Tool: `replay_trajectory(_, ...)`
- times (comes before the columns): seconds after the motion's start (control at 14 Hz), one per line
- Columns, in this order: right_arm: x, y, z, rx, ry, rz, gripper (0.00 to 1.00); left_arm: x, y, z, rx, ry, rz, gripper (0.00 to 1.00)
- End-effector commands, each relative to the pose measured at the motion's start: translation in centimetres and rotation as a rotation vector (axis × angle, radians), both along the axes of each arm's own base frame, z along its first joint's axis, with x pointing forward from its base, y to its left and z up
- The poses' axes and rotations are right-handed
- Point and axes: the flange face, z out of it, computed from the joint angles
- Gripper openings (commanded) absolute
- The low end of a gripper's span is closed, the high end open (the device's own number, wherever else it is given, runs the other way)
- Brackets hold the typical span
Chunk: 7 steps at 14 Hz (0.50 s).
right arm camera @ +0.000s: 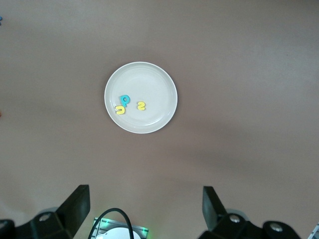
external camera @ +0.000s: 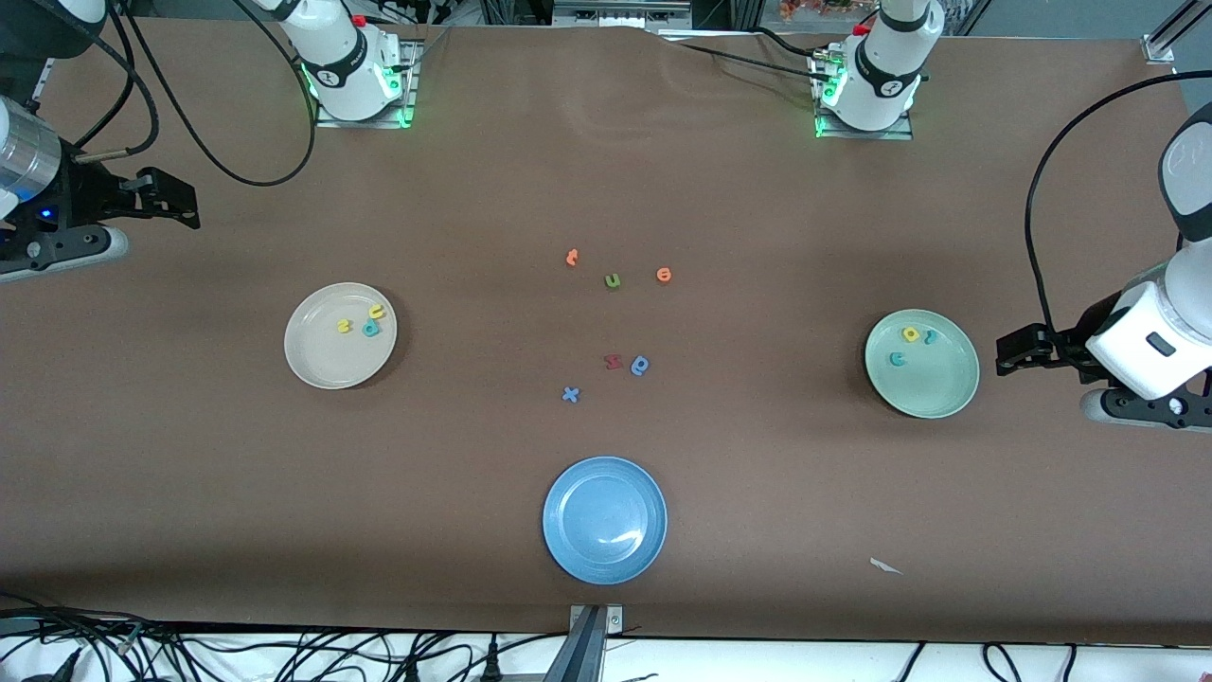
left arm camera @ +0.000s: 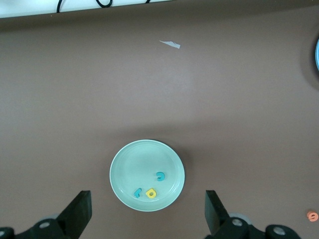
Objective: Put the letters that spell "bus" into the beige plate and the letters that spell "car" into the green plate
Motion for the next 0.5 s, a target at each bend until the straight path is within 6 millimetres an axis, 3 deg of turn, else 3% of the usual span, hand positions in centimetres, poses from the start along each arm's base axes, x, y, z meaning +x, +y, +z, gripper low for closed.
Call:
replay_trajectory(0.0,0.27,0.18,0.6,0.032,-0.002,-0.021,1.0,0.0,0.03,0.04,-0.002,0.01,-0.091,1.0)
replay_trajectory(0.43,0.31,0.19,0.62,0.034,-0.004,-0.018,1.0,-0.44,0.16,0.07,0.003,0.038,-0.093,1.0)
